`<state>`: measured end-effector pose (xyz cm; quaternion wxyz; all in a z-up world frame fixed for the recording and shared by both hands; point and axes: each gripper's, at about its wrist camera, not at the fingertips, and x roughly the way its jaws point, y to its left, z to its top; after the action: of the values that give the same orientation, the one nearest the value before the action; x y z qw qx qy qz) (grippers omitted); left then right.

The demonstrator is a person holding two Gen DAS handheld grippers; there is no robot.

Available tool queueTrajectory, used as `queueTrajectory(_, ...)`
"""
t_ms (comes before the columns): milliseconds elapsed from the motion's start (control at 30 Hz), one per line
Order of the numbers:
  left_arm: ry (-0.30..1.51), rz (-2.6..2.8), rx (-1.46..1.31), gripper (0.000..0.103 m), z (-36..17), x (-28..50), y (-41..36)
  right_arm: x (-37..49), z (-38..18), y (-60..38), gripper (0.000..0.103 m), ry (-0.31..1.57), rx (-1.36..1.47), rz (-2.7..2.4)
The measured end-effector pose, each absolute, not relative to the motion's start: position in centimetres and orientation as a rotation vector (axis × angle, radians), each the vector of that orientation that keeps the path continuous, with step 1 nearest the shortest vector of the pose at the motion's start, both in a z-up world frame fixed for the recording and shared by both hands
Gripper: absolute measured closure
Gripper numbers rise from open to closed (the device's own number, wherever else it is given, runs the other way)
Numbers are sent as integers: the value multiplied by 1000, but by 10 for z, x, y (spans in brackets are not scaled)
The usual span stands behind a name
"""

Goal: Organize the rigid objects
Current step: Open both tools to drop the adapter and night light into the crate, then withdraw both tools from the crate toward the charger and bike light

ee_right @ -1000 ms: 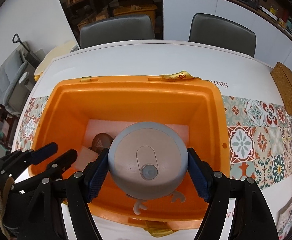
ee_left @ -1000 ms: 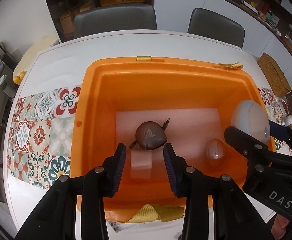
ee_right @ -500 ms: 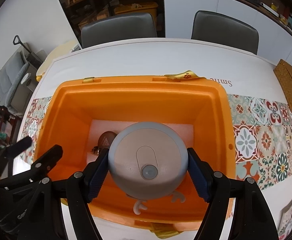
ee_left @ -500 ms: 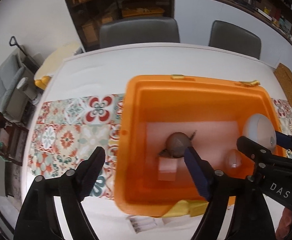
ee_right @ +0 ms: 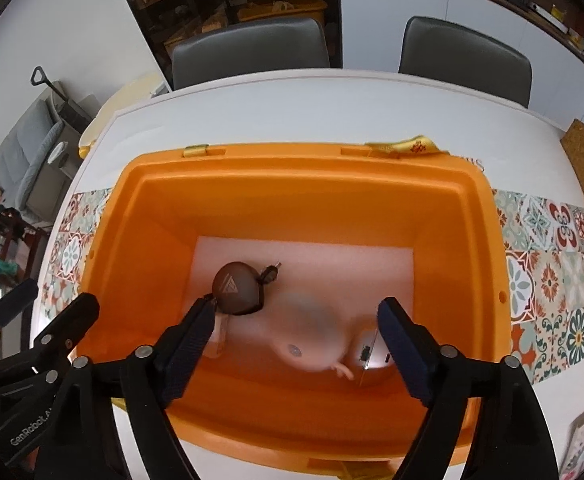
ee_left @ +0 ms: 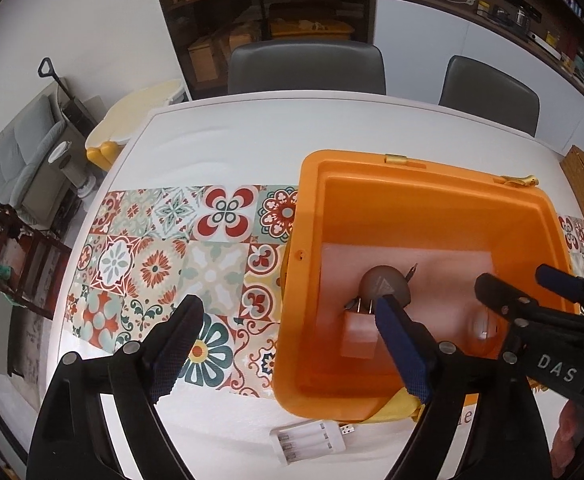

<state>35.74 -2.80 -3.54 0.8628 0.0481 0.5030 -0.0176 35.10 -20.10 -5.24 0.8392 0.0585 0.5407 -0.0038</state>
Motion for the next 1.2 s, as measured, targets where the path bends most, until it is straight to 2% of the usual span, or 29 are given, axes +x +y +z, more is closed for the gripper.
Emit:
queueTrajectory(900, 987, -67, 50, 4, -13, 290, -20, 260, -8, -210, 19, 1005, 174, -19)
queueTrajectory(1200, 1005, -79, 20, 4, -17, 265, -9, 226, -5, -212, 19, 988, 207, -35)
